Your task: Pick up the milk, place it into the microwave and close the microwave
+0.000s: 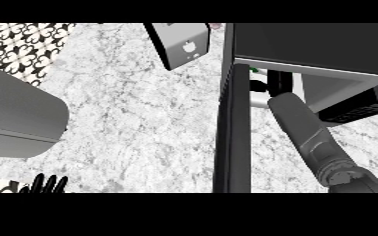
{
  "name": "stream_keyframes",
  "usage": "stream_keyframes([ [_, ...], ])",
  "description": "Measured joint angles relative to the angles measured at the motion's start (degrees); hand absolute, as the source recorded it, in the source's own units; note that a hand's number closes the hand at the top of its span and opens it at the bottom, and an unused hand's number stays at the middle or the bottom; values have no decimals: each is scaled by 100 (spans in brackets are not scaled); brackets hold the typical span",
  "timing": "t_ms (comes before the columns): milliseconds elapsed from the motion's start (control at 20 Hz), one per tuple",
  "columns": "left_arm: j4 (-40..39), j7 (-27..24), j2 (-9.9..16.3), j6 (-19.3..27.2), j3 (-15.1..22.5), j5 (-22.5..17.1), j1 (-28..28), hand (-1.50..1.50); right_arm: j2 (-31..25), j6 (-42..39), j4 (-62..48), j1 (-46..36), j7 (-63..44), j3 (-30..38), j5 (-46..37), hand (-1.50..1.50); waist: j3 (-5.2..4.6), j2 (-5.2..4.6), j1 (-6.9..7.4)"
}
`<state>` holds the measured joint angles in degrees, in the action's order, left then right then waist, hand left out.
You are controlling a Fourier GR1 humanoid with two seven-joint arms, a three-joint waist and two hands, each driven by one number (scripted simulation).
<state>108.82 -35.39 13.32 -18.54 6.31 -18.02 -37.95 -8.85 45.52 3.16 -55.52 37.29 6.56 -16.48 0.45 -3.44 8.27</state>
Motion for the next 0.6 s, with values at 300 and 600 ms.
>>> stream_keyframes([
  [300, -44, -53, -11, -44, 6, 2, -71, -150, 183, -720, 335, 261, 535, 413, 434, -150, -1, 53, -162],
  [600, 52, -83, -32, -33, 41, 75, -195, -150, 260, -1704, 519, 651, 1134, 823, 884, -150, -5, 123, -319],
])
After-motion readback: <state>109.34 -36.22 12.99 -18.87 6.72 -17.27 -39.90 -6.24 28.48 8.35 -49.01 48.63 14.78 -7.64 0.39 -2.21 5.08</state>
